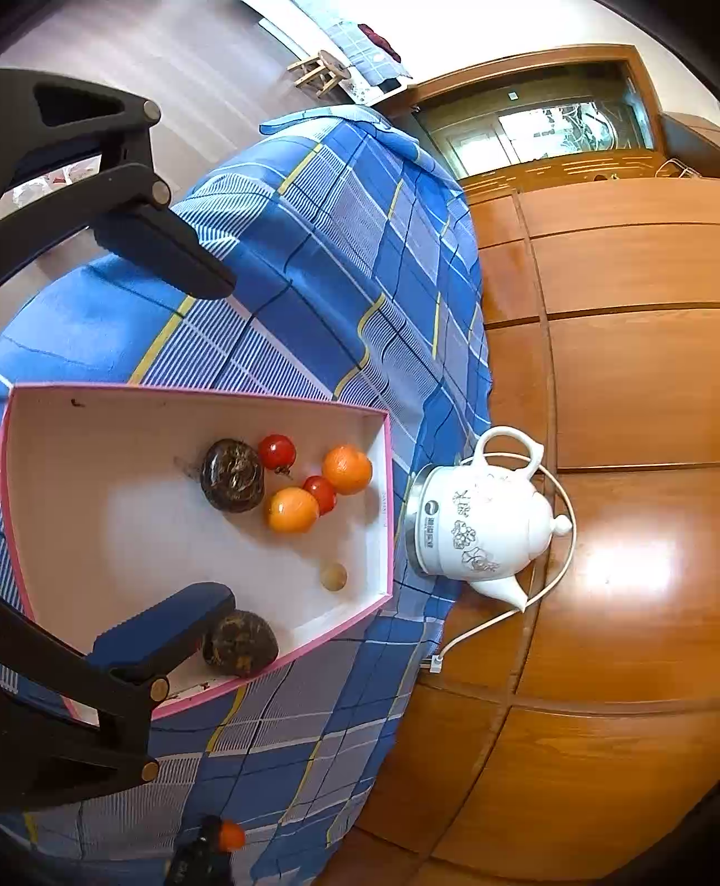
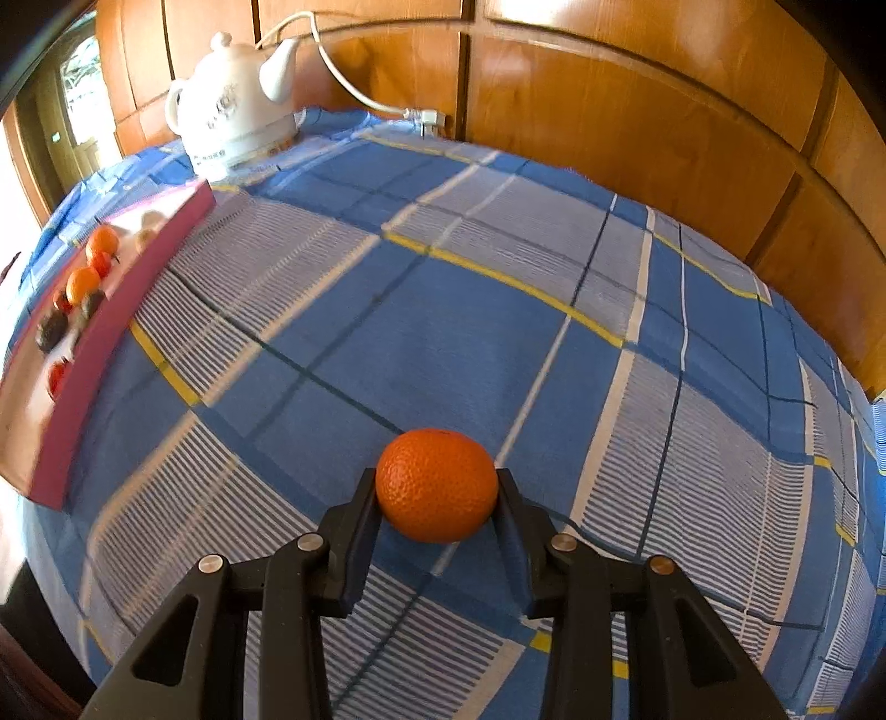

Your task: Organize fruits

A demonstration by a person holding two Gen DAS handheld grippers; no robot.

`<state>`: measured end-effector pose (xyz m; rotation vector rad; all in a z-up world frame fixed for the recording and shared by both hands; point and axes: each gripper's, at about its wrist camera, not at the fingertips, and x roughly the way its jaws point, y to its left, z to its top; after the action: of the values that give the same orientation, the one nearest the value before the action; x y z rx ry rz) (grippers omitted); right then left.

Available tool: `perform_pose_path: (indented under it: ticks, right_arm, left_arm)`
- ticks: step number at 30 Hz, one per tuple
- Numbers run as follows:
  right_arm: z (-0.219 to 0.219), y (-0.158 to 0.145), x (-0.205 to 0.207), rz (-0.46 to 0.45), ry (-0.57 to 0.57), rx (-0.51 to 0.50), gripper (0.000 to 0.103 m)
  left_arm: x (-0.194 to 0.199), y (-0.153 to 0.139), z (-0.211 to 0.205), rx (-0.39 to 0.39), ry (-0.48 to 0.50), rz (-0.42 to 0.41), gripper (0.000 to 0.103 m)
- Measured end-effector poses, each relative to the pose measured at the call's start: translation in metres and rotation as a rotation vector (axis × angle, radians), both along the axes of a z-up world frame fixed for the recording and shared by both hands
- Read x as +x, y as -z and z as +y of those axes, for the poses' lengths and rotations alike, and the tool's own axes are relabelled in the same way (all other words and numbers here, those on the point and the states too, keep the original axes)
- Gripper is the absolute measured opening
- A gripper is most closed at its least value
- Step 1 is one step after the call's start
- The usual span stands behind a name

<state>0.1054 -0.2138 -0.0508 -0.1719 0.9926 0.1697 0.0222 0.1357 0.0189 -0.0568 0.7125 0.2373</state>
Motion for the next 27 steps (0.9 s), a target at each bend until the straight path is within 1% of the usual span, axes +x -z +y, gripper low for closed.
perform_pose_path:
  ticks: [4,9,14,18,21,25,27]
  right_arm:
    - [0.025,-0.022,-0.002,-0.044,-0.042,0.056,0.039]
    - [0.082,-0.044,-0.004,-0.078,-0.171,0.128,0.039]
    - [0.147,-0.055,0.000,-0.083,-0.283,0.191,0.039]
    - [0.193,-0.054,0.009,-0.069,-0.346,0.210,0.039]
    - [0.219,-0.049,0.017,-0.054,-0.370,0.199,0.039]
    - [0.245,-0.037,0.031,-0.025,-0.390,0.174,0.039]
    - [0.255,-0.029,0.037,0.003,-0.397,0.160,0.039]
  left_arm:
    - [-0.002,-0.001,0.012,-0.001,-0.028,-0.008,0.103]
    - [-0.003,0.000,0.026,-0.017,-0.055,-0.004,0.103]
    - [-0.004,0.005,0.037,-0.023,-0.086,0.000,0.103]
    - [-0.003,0.009,0.045,-0.045,-0.097,0.006,0.103]
    - [-0.003,0.011,0.049,-0.053,-0.100,0.007,0.103]
    - [-0.001,0.013,0.055,-0.061,-0.116,0.004,0.103]
    - [0.000,0.014,0.060,-0.072,-0.124,0.008,0.103]
